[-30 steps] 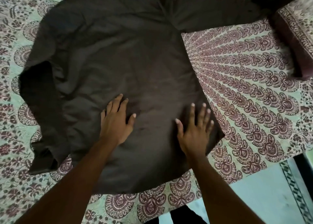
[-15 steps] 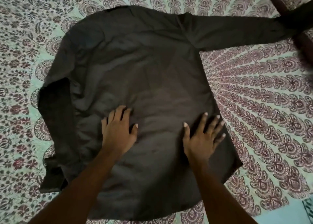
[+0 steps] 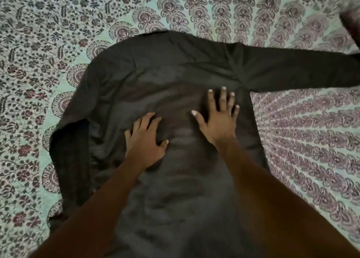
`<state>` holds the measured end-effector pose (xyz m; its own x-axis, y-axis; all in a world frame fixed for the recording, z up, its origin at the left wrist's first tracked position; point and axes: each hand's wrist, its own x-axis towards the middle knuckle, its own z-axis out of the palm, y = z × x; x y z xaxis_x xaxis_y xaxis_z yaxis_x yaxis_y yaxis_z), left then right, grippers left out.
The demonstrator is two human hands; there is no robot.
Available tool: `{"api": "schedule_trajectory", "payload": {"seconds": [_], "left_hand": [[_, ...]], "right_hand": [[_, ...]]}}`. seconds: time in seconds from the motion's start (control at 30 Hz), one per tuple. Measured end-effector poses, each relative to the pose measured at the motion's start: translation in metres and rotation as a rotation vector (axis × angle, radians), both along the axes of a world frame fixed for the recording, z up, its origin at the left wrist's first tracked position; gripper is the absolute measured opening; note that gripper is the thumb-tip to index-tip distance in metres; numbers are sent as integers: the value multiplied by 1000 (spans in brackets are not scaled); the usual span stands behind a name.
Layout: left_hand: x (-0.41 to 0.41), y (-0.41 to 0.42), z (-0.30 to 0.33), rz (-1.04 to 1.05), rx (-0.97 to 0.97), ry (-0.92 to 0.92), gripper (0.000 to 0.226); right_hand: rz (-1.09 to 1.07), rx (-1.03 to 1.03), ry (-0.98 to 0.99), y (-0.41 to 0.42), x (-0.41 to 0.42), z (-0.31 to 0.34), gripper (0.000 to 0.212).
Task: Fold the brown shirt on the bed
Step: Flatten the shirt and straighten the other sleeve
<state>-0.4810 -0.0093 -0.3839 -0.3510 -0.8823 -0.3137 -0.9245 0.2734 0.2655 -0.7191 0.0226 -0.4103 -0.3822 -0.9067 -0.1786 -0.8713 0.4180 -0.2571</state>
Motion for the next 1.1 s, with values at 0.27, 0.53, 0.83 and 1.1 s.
{"api": "schedule_trajectory", "payload": {"seconds": [0.27, 0.53, 0.83, 1.1], "left_hand": [[-13, -39, 3, 59, -68, 8, 46], [-54, -172, 22, 118, -287, 121, 55], [-56, -284, 9, 270, 60, -31, 100], [-52, -292, 22, 225, 45, 336, 66]], "right_hand": [[68, 42, -22, -75, -29, 4, 74], [255, -172, -176, -199, -32, 24, 48], [277, -20, -227, -283, -46, 21, 76], [159, -77, -546, -294, -68, 37, 19]]}}
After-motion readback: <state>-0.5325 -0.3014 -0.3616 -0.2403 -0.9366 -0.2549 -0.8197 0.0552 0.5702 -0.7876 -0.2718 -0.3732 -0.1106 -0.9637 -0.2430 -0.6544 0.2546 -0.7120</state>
